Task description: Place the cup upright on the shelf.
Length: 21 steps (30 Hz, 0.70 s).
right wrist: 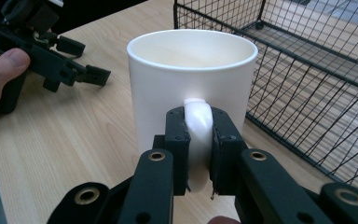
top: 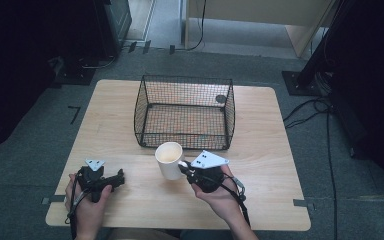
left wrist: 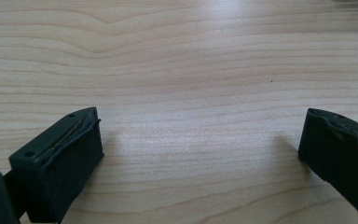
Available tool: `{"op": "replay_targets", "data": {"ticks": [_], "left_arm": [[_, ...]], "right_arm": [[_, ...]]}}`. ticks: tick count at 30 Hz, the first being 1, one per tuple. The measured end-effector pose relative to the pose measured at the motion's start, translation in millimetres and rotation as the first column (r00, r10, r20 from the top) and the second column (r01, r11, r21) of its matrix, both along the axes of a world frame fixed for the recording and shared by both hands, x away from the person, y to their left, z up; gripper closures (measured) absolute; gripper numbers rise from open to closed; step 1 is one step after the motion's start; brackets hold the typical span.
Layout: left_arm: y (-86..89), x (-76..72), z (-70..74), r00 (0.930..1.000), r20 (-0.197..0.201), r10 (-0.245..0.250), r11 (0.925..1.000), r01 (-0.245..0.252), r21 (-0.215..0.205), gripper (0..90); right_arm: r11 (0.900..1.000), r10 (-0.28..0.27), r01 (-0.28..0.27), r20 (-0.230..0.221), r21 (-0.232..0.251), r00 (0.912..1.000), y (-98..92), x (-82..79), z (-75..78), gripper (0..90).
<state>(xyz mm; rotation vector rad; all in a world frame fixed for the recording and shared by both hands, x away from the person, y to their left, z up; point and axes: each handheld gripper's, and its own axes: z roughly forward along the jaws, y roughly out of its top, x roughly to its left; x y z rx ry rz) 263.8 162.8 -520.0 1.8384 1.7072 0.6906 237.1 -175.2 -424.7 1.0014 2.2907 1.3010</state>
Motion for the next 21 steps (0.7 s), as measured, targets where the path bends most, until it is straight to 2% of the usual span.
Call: {"op": "replay_targets", "data": {"ticks": [21], "left_arm": [[-0.3, 0.0, 0.0, 1.0, 0.0, -0.002, 1.0, 0.002, -0.002, 0.0]], "right_arm": [[0.999, -0.034, 0.031, 0.079, 0.039, 0.9963, -14.9, 13.0, 45.4, 80.5]]}}
